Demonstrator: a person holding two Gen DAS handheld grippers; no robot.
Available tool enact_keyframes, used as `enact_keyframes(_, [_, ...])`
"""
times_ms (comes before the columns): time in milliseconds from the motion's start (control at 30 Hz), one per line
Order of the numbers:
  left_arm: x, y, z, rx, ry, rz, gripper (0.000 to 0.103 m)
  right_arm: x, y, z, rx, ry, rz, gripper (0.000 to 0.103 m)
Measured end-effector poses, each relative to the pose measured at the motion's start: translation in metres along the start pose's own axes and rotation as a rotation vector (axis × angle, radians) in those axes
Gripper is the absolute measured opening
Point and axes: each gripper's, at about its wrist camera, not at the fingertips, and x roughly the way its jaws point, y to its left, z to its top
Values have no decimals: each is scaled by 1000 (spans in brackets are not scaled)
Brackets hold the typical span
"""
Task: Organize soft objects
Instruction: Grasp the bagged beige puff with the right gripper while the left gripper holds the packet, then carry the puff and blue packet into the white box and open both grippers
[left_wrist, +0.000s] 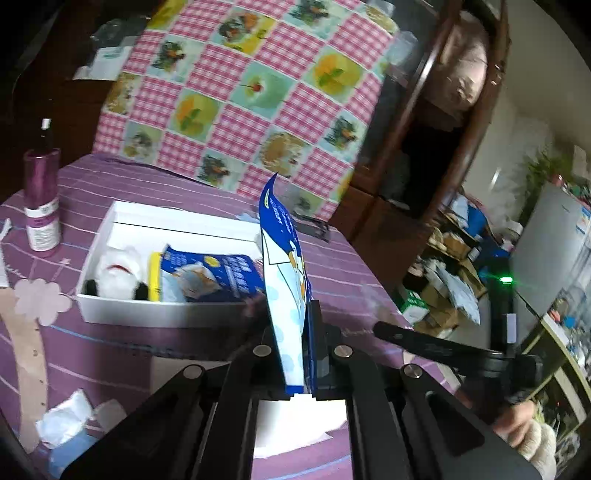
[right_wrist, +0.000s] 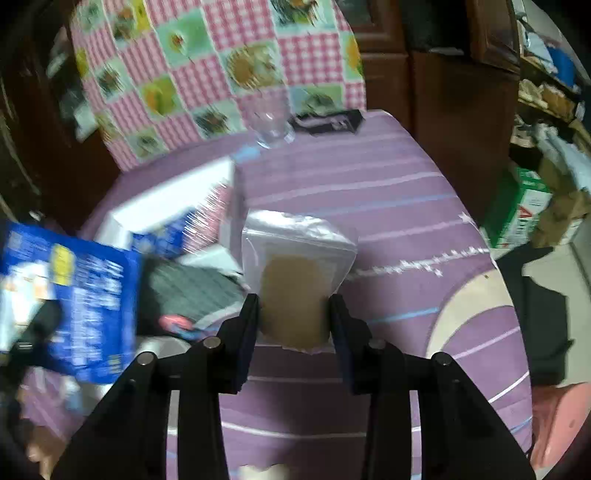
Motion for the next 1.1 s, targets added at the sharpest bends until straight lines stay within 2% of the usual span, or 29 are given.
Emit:
enact_keyframes(167, [-14,14,23,-32,-19,8,3,-14,32,17,-35,-1,70,40])
enact_keyframes(367, [-14,34,42,-58,-33,28,3,-6,67,28,-45,14,150,40])
enact_keyframes(500, [-3,55,46,-114,-28,39,3,9,86,31,-63,29,180,40])
enact_keyframes(800, [17,96,43,-206,-9,116,3,40,112,44,-91,57,213,40])
enact_keyframes(1000, [27,132,43,-392,-61,128,3,68,129,60,-84,88,246,40])
enact_keyframes(1100, [41,142,45,-458,-34,123,3,78,136,61,-124,86,224,40])
